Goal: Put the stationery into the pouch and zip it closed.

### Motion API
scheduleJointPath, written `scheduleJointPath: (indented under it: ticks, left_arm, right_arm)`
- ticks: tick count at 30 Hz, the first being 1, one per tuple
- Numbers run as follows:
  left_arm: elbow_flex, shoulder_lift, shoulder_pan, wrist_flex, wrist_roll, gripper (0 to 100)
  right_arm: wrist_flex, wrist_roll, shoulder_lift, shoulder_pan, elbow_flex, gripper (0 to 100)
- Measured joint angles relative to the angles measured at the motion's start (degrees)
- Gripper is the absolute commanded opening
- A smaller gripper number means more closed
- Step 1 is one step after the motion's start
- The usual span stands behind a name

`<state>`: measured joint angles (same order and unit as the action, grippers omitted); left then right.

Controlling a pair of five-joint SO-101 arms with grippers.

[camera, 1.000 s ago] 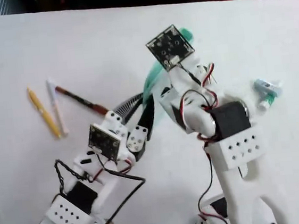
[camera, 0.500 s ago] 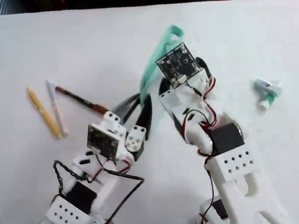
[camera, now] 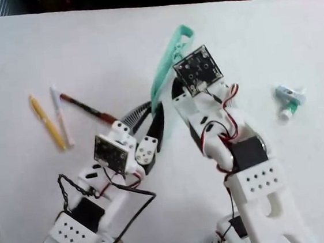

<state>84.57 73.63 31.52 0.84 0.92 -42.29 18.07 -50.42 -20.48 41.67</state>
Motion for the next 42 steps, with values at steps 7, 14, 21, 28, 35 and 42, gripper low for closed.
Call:
scheduleJointPath:
  ticks: [7,14,21,28,35,42]
  left_arm:
    - [0.4,0.0,0.1,0.0,0.1,2]
    - [0.4,0.0,0.2,0.0,0.1,2]
    - [0.4,0.0,0.4,0.0,0.1,2]
    - [0.4,0.0,0.4,0.0,0.2,2]
    - [0.4,0.0,0.4,0.0,0.2,2]
    - [0.4,0.2,-1.0,0.2,0.0,2]
  right_arm:
    - [-12.7,2.5,-5.6,-5.0,-3.5,1.9]
    - [-27.7,8.4,-5.7,-9.1,-14.4,1.9]
    - [-41.7,13.0,2.1,-12.0,-27.4,1.9]
    - [-44.0,14.0,4.3,-11.2,-32.7,8.5]
    - [-44.7,11.2,3.3,-5.0,-32.7,32.4]
    - [-45.9,15.0,-5.1,-1.8,-32.7,26.6]
